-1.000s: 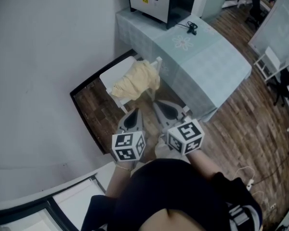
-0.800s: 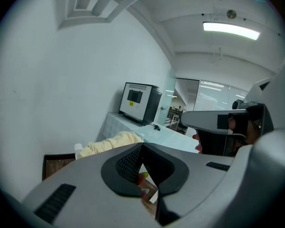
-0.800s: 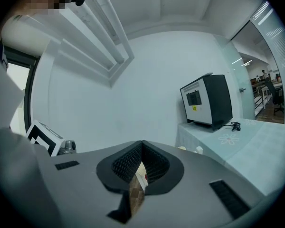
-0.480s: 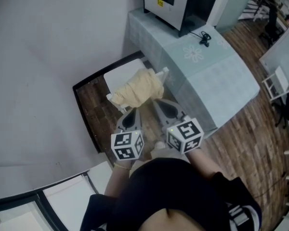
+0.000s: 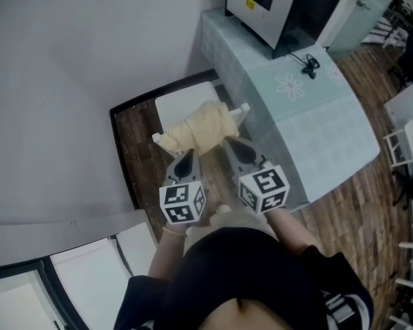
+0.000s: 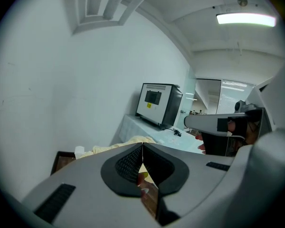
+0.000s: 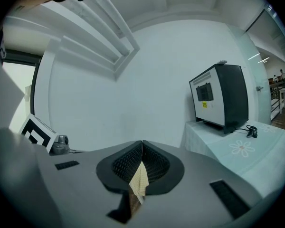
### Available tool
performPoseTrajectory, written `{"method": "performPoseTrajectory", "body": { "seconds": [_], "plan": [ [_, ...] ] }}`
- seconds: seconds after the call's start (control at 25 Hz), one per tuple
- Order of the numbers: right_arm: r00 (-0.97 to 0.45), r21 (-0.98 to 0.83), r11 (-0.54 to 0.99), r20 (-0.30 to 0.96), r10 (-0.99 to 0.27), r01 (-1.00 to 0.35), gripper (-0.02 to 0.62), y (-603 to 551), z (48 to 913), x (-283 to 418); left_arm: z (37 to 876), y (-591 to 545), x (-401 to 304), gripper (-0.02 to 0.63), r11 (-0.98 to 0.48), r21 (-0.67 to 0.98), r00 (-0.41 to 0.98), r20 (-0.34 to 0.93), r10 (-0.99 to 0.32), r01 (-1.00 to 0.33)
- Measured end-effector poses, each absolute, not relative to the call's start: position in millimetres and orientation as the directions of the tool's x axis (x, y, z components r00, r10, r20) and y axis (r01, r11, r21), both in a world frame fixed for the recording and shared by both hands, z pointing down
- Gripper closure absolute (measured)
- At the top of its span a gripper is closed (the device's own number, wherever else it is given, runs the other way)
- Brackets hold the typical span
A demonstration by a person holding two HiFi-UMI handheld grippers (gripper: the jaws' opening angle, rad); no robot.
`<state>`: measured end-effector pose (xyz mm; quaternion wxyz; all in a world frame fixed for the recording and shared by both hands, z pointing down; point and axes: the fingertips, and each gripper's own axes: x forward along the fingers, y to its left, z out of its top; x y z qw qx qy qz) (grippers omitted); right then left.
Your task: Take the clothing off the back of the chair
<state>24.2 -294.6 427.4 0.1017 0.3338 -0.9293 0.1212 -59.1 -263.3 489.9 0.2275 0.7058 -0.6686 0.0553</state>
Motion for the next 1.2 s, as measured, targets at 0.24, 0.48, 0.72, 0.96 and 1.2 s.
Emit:
{"method": "performPoseTrajectory", "body": {
  "seconds": [0.24,0.48,0.72,0.96,1.2],
  "plan": [
    [-0.761,-0.149,0.761,0.31,-0.57,-0.631,0.581,-320.2,452.0,21.2,510.9,-278.1,-66.0,0.606,0.061,0.24,0.043,0.406,-0.913,-0.969],
    [-0.752,-0.147,0.76,0.349,-0.56,-0.633,0.573,-347.8,475.1,20.2,532.2,-294.0,-75.0,0.538,0.107,0.223,-0.003,0.423,-0.906,-0.969],
    [-0.743,-0.141,0.768,0.409,-0.529,-0.624,0.452,-366.5,501.5,15.1,553.8,-307.8,-84.7,0.406,0.159,0.197,-0.055,0.449,-0.892,-0.967],
    [-0.709,-0.13,0.753,0.469,-0.526,-0.645,0.394,-381.7,528.4,15.0,574.1,-313.8,-95.4,0.34,0.211,0.186,-0.1,0.473,-0.875,-0.96],
    [-0.69,-0.127,0.747,0.507,-0.517,-0.653,0.373,-393.8,548.4,13.2,592.0,-318.3,-103.3,0.314,0.245,0.189,-0.12,0.504,-0.855,-0.951]
  ]
}}
